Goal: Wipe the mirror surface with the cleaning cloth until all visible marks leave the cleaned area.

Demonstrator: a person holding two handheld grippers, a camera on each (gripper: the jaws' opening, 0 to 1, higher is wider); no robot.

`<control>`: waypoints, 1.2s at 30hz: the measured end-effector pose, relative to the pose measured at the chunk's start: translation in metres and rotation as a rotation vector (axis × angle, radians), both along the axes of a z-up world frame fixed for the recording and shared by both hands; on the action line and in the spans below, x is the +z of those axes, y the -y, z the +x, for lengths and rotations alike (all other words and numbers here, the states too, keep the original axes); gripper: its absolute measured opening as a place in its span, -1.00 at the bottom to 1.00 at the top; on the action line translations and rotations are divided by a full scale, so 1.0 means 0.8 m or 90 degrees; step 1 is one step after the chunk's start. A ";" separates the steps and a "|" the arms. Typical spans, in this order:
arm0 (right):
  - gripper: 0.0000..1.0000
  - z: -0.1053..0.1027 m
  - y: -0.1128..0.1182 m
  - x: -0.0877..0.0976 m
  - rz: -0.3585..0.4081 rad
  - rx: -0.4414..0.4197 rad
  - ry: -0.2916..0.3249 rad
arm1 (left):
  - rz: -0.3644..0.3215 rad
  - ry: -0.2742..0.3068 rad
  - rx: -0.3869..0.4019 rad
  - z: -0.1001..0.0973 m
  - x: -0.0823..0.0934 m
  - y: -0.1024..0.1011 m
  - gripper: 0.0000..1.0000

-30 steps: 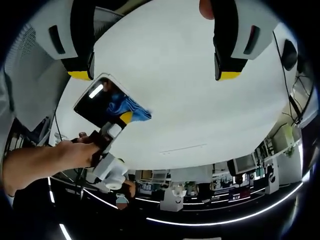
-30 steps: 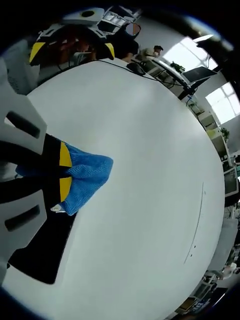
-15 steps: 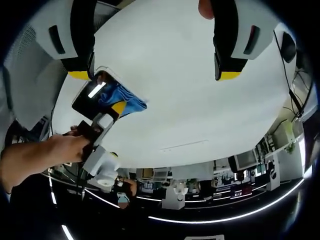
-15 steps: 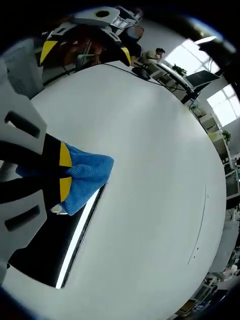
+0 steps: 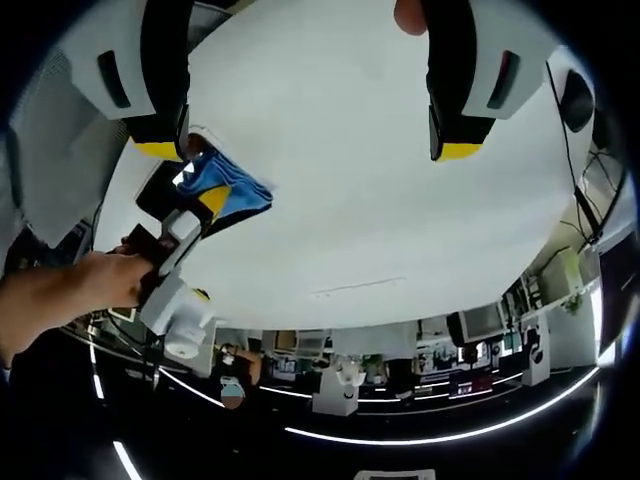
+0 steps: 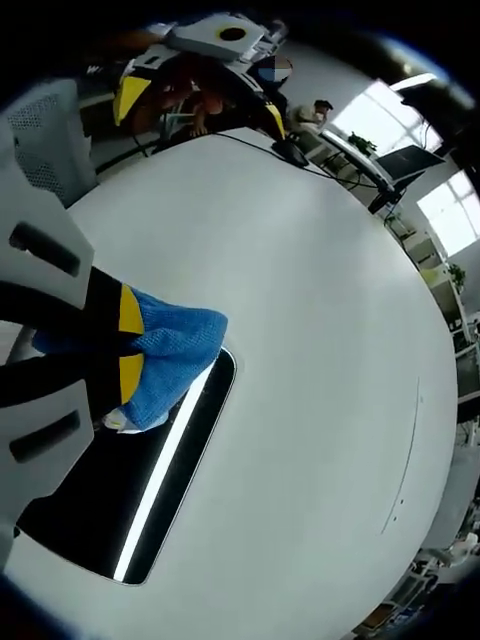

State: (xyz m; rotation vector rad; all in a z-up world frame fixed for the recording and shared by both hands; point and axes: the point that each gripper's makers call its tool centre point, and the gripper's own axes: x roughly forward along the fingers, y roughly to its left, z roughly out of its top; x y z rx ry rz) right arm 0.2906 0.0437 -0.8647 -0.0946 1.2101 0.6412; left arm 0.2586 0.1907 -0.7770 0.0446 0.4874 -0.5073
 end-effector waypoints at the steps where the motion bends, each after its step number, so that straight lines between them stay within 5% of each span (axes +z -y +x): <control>1: -1.00 0.000 0.000 0.000 0.000 0.000 0.000 | 0.000 -0.001 -0.003 -0.001 -0.002 -0.001 0.98; 14: -1.00 0.001 -0.001 -0.002 0.007 0.011 0.004 | -0.025 0.002 0.009 -0.003 -0.008 -0.015 0.98; 25: -1.00 0.001 0.009 -0.001 0.003 0.020 0.014 | -0.002 0.000 0.039 -0.005 -0.009 -0.026 0.98; 36: -1.00 0.003 0.048 -0.001 0.002 -0.017 -0.004 | -0.019 0.010 -0.009 0.002 -0.006 0.010 0.98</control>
